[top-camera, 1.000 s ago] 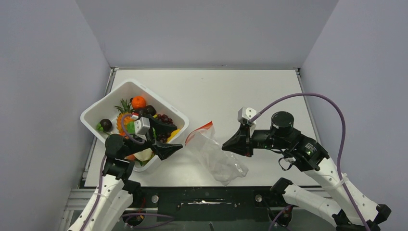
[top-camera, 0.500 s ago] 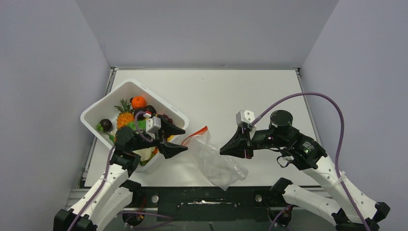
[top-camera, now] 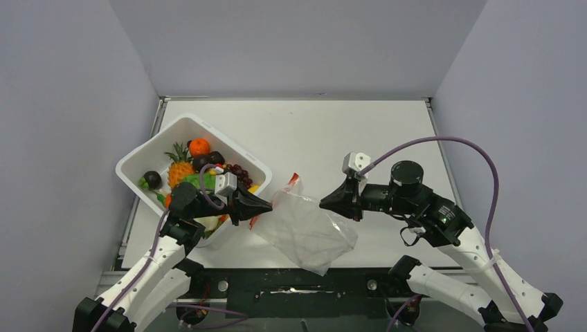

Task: Place the food in the zip-top bag and seal the zipper
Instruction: Open the zipper of the food storage bag at the center of the board.

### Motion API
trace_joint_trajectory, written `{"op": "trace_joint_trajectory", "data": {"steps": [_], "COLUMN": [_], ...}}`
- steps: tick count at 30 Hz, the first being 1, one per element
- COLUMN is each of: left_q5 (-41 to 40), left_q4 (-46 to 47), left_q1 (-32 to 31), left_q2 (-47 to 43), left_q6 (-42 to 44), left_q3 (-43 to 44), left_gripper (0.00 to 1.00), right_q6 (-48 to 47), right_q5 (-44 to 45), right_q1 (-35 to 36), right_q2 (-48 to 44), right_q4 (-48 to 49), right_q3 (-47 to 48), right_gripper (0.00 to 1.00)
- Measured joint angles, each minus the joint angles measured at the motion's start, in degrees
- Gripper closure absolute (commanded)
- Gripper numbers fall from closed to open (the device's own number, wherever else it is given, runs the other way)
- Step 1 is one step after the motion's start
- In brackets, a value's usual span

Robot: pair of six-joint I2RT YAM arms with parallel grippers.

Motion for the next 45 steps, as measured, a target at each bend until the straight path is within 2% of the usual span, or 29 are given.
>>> {"op": "trace_joint_trajectory", "data": {"steps": [5,10,12,16,18,20,23,29,35,41,45], "left_q5": [-5.46,-13.86,-17.38,-24.61,-28.37,-32.22,-37.62,-46.6,-52.57,-56.19,-57.66], "left_q4": [-3.41,2.56,5.25,6.32,5.42,4.44,4.11,4.37,3.61,2.38,1.44], "left_q1": [-0.11,-2.34,-4.57,-9.92,-12.61,-15.3,-17.99,-20.94,-24.02,-26.51,-28.02], "left_q2": [-0.02,3.43,6.1,9.35,10.56,11.52,12.24,13.77,16.33,16.57,16.57], "left_q6": [0.76,-5.2,-7.1,-7.34,-6.54,-5.51,-3.85,-1.79,1.4,4.09,5.68], "left_q3": [0.26,0.55,1.01,1.46,1.95,2.8,3.96,4.11,4.7,5.7,5.95], "left_gripper": [1.0,1.0,1.0,1.0,1.0,1.0,1.0,1.0,1.0,1.0,1.0], "right_q6": [1.53,3.78,5.77,10.4,13.55,17.9,25.94,42.73,53.18,60.22,61.37], "right_q5": [17.27,33.31,40.87,53.42,58.51,62.73,66.88,69.85,65.05,57.72,52.06], "right_q1": [-0.02,0.48,0.76,0.31,0.02,-0.17,-0.17,-0.17,-0.17,-0.11,-0.09], "right_q2": [-0.2,-0.04,1.18,5.99,8.26,9.42,8.76,5.2,5.27,12.26,18.47], "right_q4": [-2.73,-3.87,-3.85,-4.04,-5.4,-6.69,-8.22,-7.96,-2.56,2.03,6.73], "right_q3": [0.13,-0.39,-0.66,-0.42,0.55,1.73,2.84,3.02,2.27,2.23,0.72], "right_gripper": [1.0,0.98,0.89,0.59,0.49,0.44,0.41,0.4,0.42,0.44,0.45]}}
